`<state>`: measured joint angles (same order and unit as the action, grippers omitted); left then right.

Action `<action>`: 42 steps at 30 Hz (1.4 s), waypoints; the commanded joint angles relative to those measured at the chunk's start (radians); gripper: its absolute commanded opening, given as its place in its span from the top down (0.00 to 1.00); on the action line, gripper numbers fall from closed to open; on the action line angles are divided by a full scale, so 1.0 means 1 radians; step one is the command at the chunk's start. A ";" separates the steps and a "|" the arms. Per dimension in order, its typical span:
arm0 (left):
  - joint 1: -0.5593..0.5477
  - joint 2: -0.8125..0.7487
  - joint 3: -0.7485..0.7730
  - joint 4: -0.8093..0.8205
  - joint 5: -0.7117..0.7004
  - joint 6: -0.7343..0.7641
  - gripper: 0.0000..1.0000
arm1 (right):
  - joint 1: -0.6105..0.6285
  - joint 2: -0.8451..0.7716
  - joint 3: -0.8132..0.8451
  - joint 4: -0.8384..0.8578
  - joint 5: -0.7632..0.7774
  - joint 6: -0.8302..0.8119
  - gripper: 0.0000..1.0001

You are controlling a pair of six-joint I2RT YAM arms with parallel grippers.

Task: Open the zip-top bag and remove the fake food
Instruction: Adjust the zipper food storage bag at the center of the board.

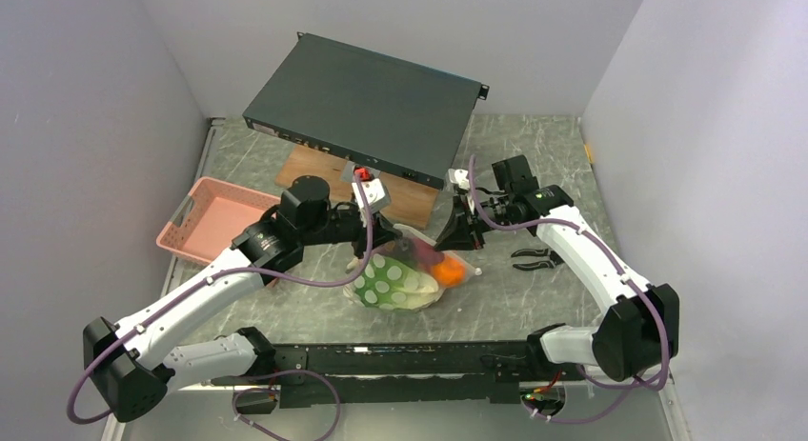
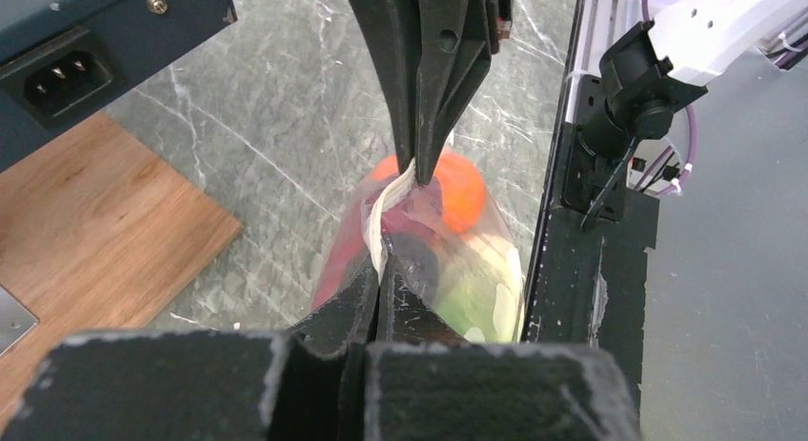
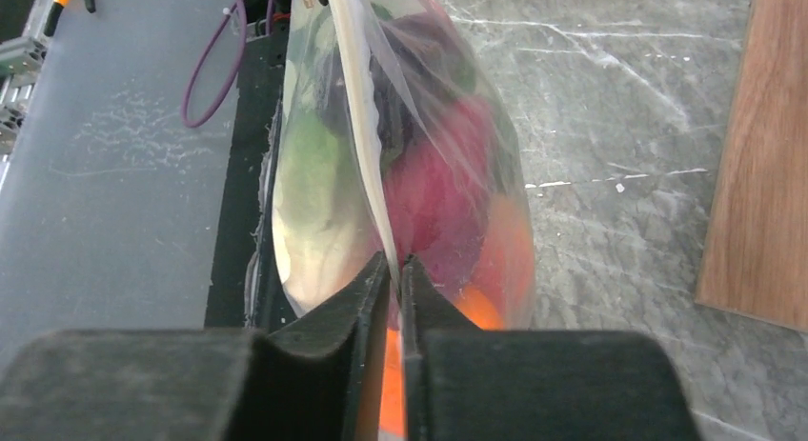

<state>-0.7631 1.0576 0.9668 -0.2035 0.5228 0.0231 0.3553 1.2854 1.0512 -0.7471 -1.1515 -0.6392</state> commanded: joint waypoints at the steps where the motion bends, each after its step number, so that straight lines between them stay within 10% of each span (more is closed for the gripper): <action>1: -0.005 -0.029 -0.005 0.103 -0.023 0.006 1.00 | 0.006 0.001 0.001 0.000 -0.014 -0.034 0.97; 8: -0.004 -0.075 -0.066 0.131 -0.056 -0.013 1.00 | -0.013 0.018 0.129 -0.226 -0.018 -0.234 1.00; 12: -0.004 -0.123 -0.094 0.129 -0.076 -0.015 0.57 | -0.015 0.031 0.227 -0.363 0.042 -0.356 1.00; 25: -0.005 -0.171 -0.065 0.182 -0.048 -0.068 0.02 | 0.004 0.039 0.342 -0.517 0.294 -0.521 1.00; 35: -0.122 0.043 -0.013 0.235 -0.094 0.182 0.02 | 0.055 0.074 0.276 -0.428 0.193 -0.468 1.00; 42: -0.166 0.147 0.052 0.143 -0.076 0.248 0.21 | 0.055 0.080 0.267 -0.417 0.154 -0.455 1.00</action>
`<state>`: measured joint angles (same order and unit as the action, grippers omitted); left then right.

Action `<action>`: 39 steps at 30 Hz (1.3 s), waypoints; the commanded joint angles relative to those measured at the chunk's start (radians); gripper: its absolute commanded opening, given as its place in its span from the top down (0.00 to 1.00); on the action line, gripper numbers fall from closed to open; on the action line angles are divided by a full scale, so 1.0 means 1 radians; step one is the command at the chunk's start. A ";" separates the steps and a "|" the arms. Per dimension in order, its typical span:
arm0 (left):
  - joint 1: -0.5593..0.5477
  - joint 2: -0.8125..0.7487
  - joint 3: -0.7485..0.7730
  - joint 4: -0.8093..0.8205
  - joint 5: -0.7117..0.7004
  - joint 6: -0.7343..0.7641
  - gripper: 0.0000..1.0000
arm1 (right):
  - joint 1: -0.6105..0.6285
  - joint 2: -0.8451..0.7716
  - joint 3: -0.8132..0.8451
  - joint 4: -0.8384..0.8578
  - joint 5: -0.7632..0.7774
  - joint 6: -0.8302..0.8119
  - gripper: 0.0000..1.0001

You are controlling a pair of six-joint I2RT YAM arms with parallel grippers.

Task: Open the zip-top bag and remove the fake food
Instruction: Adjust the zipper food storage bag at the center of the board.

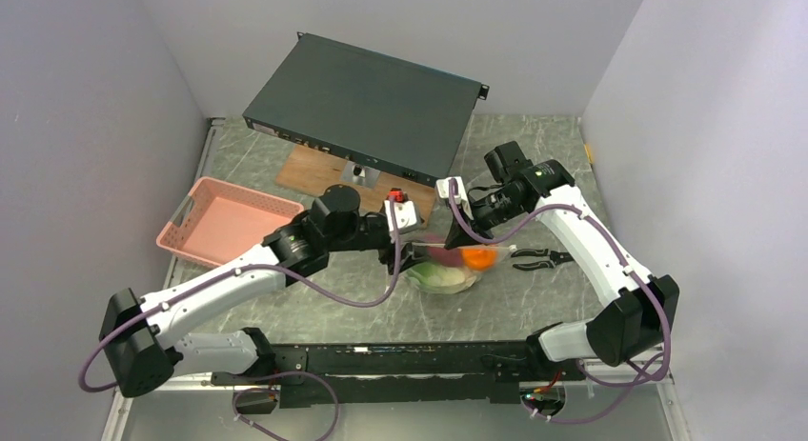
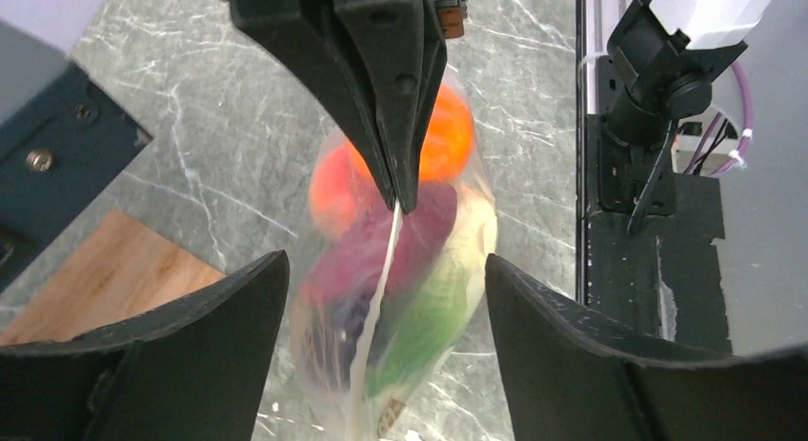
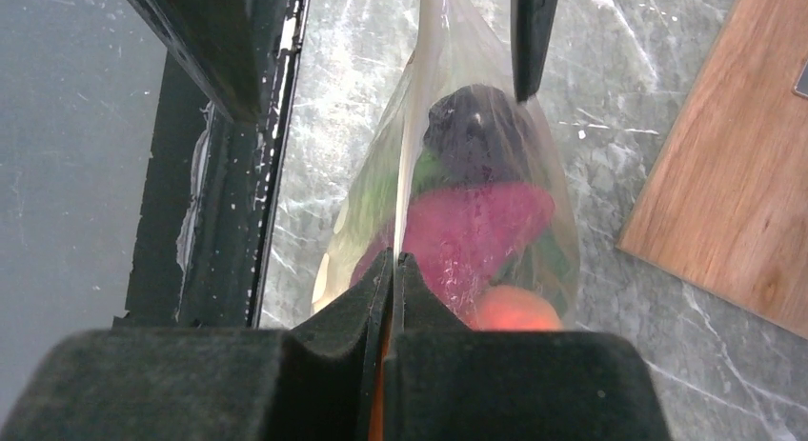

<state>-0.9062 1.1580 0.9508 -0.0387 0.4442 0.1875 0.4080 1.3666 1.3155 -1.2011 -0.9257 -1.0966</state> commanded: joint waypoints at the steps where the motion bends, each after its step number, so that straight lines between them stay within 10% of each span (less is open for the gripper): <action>1: -0.026 0.058 0.072 -0.027 -0.001 0.092 0.26 | 0.004 0.000 0.002 0.038 -0.074 0.001 1.00; 12: -0.033 0.125 0.091 -0.079 -0.050 0.149 0.55 | 0.001 0.009 0.005 0.026 -0.103 -0.002 1.00; 20: -0.033 0.144 0.097 -0.086 -0.092 0.138 1.00 | -0.001 0.015 0.001 0.029 -0.123 0.005 1.00; 31: 0.013 -0.087 -0.164 0.109 -0.196 -0.122 1.00 | -0.218 -0.007 -0.003 -0.123 -0.303 -0.085 0.45; 39: 0.038 -0.208 -0.293 0.197 -0.246 -0.211 1.00 | -0.320 -0.007 -0.080 -0.156 -0.350 -0.168 0.37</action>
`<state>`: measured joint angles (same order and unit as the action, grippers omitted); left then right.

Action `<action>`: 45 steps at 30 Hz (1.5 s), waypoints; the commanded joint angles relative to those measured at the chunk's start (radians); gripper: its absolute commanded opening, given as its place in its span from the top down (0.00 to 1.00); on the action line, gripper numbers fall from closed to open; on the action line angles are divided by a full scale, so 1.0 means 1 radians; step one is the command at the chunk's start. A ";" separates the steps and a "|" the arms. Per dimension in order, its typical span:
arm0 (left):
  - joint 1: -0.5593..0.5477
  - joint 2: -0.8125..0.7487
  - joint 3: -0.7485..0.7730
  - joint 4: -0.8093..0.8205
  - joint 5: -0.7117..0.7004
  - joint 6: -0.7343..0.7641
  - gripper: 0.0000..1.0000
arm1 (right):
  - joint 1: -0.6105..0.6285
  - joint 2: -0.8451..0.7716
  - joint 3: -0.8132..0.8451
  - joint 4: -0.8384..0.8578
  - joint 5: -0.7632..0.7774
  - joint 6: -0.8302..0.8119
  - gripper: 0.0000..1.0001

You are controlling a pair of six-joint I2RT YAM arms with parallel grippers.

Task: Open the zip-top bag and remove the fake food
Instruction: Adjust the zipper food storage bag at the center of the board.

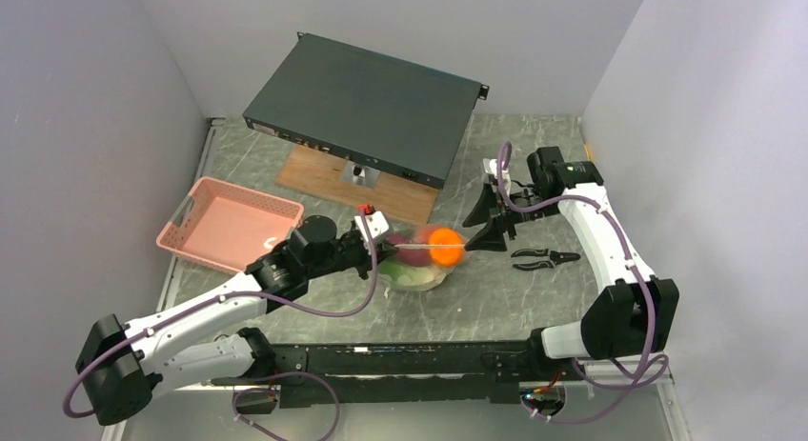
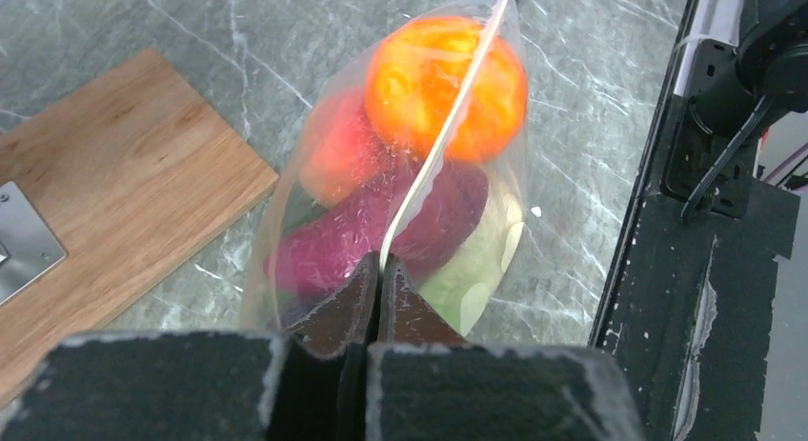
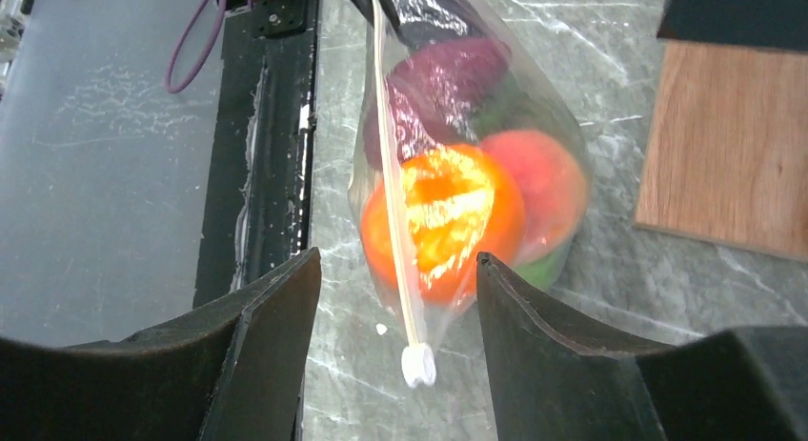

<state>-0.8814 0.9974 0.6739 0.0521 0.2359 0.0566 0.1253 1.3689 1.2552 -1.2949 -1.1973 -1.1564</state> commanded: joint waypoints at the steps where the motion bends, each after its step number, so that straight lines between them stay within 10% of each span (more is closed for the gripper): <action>1: 0.015 -0.053 -0.017 0.103 -0.037 -0.084 1.00 | -0.041 -0.002 -0.022 -0.087 -0.079 -0.142 0.37; 22: 0.015 -0.030 0.015 0.076 0.023 -0.084 1.00 | 0.026 0.085 -0.017 -0.016 0.055 -0.210 0.48; 29: 0.015 -0.032 0.013 0.079 0.020 -0.082 1.00 | 0.059 0.082 -0.038 0.039 0.128 -0.168 0.99; 35: 0.016 -0.036 0.055 0.034 0.025 -0.069 1.00 | 0.059 0.052 0.037 -0.023 0.118 -0.185 1.00; 40: 0.016 -0.020 0.182 -0.113 0.061 0.061 0.33 | 0.069 0.013 0.143 -0.087 0.095 -0.179 1.00; 45: 0.011 0.030 0.310 -0.177 0.122 0.146 0.16 | 0.110 -0.001 0.165 -0.067 0.081 -0.132 1.00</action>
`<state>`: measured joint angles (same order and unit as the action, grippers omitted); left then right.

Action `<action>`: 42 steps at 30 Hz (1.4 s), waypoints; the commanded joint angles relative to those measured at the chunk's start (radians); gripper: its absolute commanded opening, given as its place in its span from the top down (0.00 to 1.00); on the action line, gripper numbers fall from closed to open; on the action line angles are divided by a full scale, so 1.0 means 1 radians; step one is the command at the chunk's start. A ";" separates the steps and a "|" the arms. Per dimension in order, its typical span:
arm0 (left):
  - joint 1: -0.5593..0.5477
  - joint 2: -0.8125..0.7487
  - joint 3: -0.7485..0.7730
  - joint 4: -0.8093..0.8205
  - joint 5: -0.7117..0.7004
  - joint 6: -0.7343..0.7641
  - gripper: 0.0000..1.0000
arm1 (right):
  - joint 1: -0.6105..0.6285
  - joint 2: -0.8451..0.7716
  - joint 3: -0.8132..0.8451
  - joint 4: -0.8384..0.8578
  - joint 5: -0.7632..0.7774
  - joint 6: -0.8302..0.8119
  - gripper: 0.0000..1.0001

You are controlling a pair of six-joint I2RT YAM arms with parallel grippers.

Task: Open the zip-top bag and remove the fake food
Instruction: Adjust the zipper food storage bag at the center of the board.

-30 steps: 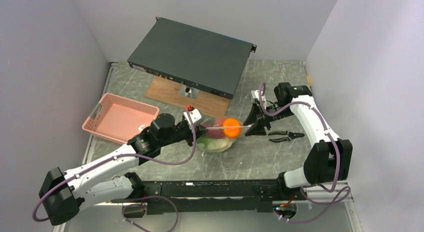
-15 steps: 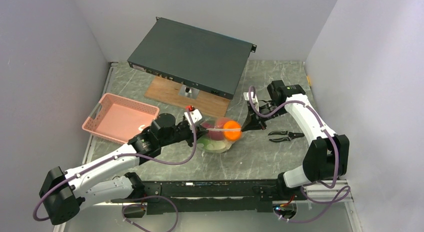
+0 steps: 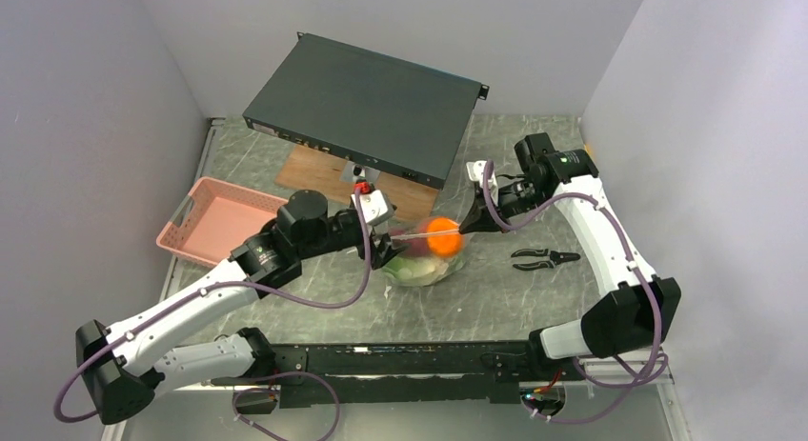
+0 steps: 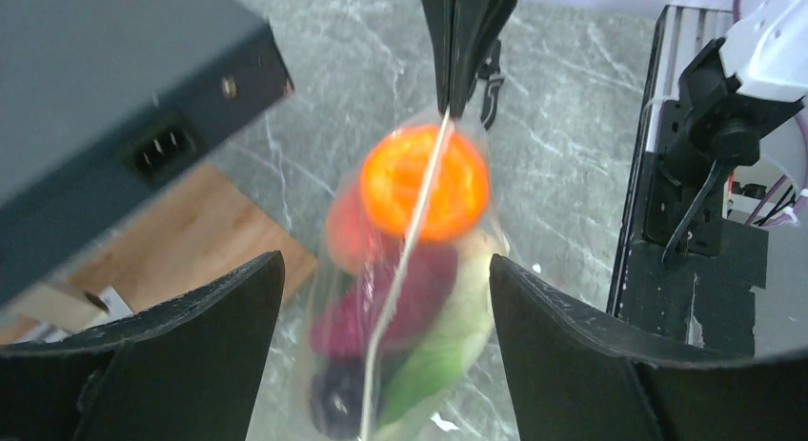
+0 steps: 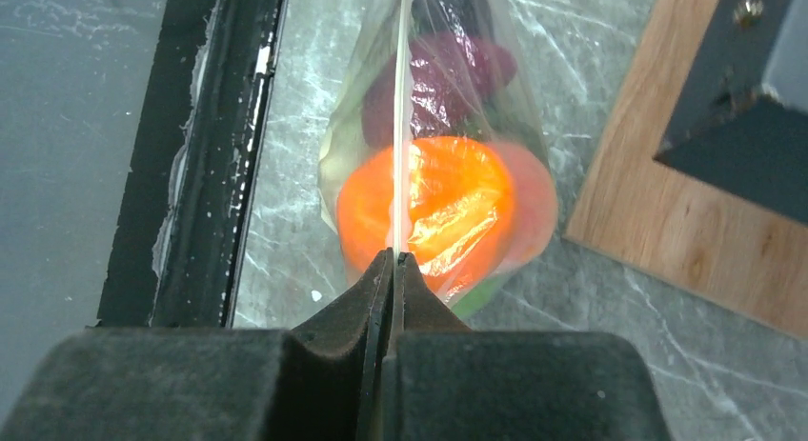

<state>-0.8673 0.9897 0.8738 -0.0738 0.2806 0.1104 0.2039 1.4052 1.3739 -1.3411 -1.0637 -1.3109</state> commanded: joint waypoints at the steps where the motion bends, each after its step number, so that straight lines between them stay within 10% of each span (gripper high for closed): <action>1: -0.008 0.057 0.126 -0.059 0.092 0.105 0.16 | 0.037 -0.039 0.046 -0.012 -0.060 0.036 1.00; 17: -0.097 0.345 0.324 -0.139 0.065 0.236 0.42 | 0.059 -0.043 0.067 -0.004 -0.099 0.068 1.00; 27: -0.099 0.390 0.358 -0.173 0.094 0.228 1.00 | 0.064 -0.040 0.075 -0.006 -0.095 0.074 1.00; 31: -0.098 0.358 0.330 -0.164 0.065 0.190 1.00 | 0.063 -0.034 0.101 -0.008 -0.112 0.101 1.00; 38: -0.070 0.182 0.139 0.051 -0.035 0.025 1.00 | 0.059 -0.039 0.221 -0.123 -0.162 0.085 0.50; 42: -0.061 0.122 0.059 0.116 -0.044 -0.020 1.00 | 0.024 -0.049 0.266 -0.145 -0.222 0.097 0.42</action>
<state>-0.9386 1.1782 0.9710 -0.1181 0.2646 0.1722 0.2577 1.3876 1.5845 -1.4254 -1.1706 -1.2114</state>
